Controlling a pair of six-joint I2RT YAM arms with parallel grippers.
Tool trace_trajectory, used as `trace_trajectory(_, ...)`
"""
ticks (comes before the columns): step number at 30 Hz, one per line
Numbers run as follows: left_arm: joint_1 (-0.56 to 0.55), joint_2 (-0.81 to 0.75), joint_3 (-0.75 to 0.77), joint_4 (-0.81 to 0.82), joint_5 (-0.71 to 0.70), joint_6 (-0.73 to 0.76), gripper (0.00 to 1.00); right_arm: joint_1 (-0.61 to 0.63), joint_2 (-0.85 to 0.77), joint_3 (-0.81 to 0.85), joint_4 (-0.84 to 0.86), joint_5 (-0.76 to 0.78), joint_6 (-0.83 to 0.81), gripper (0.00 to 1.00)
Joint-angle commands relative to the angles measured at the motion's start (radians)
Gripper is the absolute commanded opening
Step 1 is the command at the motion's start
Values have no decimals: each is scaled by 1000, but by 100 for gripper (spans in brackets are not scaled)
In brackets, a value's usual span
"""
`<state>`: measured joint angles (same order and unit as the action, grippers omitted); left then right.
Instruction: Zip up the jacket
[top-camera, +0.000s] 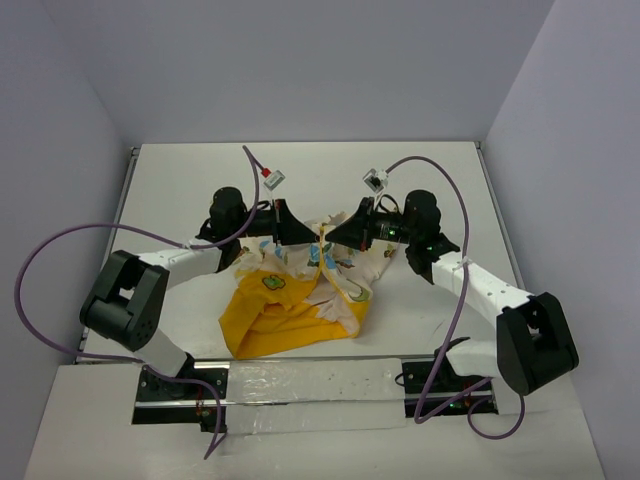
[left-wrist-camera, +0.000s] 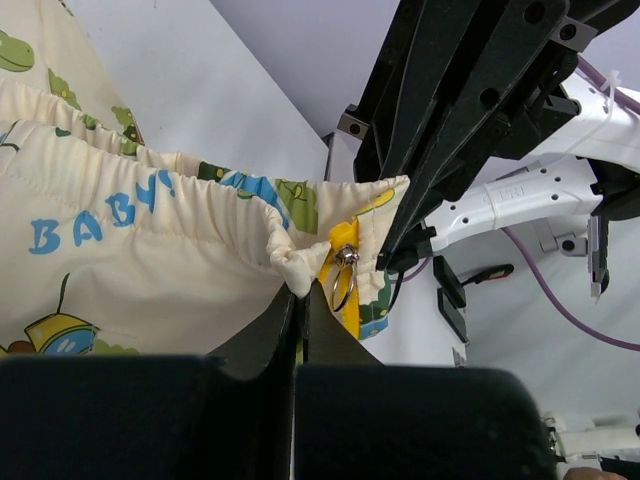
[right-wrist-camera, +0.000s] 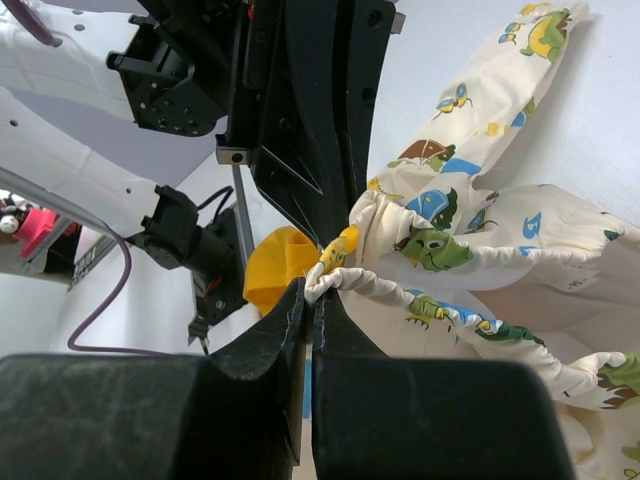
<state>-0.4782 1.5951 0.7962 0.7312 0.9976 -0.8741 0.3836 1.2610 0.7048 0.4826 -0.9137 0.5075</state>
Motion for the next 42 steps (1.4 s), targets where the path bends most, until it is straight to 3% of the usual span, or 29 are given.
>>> trace_trajectory(1, -34, -4, 12, -247, 43, 119, 0, -14, -67, 119, 177, 126, -30, 0)
trace_trajectory(12, -34, -42, 88, -432, -55, 261, 0, -28, -91, 102, 134, 182, -40, 0)
trace_trajectory(19, -28, -110, 48, -454, -139, 262, 0, -35, -76, 150, 82, 184, -62, 0)
trace_trajectory(32, 95, -271, 64, -535, -361, 193, 0, -37, -83, 177, 36, 168, -60, 0)
trace_trajectory(42, 82, -240, 72, -548, -274, 214, 0, -37, -104, 171, 59, 168, -50, 0)
